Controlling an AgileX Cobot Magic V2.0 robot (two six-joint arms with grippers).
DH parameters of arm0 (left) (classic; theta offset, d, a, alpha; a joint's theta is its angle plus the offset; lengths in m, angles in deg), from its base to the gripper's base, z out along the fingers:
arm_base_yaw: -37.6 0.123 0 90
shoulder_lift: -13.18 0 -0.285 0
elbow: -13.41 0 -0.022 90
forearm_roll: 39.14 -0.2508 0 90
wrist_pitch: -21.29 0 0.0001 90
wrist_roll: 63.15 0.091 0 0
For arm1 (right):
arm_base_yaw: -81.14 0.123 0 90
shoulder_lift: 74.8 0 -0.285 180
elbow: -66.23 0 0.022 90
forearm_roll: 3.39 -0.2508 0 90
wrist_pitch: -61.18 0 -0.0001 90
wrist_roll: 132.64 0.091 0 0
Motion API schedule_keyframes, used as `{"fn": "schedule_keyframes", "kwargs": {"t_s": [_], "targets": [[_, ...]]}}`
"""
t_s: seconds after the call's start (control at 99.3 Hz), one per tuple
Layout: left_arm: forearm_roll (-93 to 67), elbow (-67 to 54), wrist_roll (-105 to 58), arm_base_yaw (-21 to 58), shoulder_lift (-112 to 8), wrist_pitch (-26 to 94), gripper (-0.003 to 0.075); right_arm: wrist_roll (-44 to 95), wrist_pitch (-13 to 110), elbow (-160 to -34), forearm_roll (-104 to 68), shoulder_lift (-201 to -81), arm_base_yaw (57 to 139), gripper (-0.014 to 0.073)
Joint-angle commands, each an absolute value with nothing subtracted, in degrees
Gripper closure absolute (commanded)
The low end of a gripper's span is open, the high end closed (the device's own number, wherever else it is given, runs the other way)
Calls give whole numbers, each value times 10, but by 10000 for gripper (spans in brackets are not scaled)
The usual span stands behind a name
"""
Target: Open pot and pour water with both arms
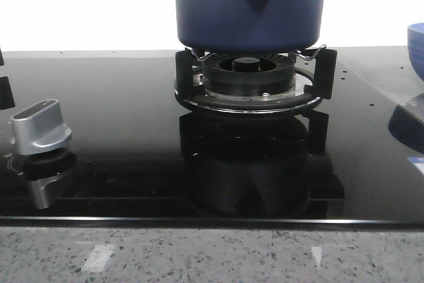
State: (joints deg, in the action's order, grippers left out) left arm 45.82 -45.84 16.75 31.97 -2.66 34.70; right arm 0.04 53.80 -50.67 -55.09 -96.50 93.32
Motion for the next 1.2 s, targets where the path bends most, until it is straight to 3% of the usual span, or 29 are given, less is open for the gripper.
{"fn": "schedule_keyframes", "kwargs": {"t_s": [0.0, 0.161, 0.332, 0.433, 0.725, 1.188], "targets": [[475, -445, 168, 315, -33, 338, 741, -5, 569, -523, -556, -968, 933, 639], [391, -446, 98, 316, -33, 326, 741, -5, 569, -523, -556, -968, 933, 639], [-93, -482, -438, 326, -42, 268, 741, -5, 569, -523, -556, -968, 933, 639], [-281, -525, -618, 328, -34, 230, 741, -5, 569, -523, -556, -968, 933, 639], [-340, -657, -653, 331, 56, 161, 741, -5, 569, -523, -556, -968, 933, 639], [-322, -657, -653, 351, 72, 219, 741, -5, 569, -523, -556, -968, 933, 639]]}}
